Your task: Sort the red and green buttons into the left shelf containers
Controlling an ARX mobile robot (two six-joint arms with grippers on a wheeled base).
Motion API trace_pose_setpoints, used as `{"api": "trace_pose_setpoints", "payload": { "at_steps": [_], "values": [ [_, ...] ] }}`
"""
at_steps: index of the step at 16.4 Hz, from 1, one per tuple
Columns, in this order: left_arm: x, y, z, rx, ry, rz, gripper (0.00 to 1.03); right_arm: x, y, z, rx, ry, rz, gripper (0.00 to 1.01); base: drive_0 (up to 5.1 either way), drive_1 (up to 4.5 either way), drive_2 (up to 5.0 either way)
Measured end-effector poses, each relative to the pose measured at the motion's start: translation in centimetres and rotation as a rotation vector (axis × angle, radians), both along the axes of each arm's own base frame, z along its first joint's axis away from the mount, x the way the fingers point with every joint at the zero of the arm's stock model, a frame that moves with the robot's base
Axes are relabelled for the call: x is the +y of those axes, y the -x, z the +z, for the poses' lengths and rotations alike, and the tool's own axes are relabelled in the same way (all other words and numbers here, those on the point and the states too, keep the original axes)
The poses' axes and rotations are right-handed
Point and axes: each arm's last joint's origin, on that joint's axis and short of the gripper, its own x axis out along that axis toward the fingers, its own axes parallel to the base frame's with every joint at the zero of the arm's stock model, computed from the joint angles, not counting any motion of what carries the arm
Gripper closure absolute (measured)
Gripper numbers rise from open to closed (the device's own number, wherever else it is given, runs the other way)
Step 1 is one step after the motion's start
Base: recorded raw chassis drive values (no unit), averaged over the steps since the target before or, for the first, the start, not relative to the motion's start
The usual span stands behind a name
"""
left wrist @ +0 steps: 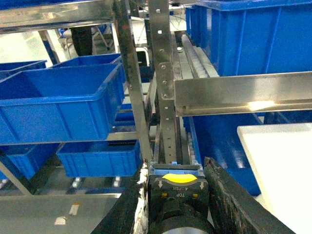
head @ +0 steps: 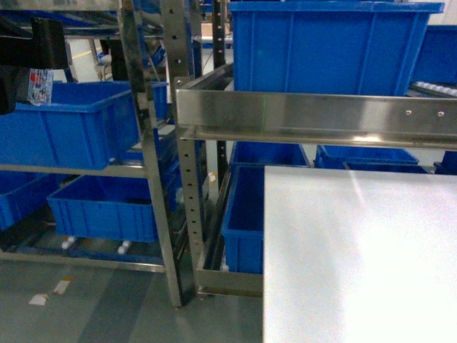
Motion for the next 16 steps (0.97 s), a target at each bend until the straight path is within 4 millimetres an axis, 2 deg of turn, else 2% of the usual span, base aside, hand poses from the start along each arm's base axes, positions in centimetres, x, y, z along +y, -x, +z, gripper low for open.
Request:
{"api": "trace_pose_setpoints", "payload": {
  "at_steps": [16],
  "values": [
    [0.04, -0.01, -0.01, 0.0, 0.0, 0.002, 0.75, 0.0, 0.0, 0.01, -0.001, 0.0, 0.001, 0.74, -4.6, 3.88, 0.8]
  ]
}}
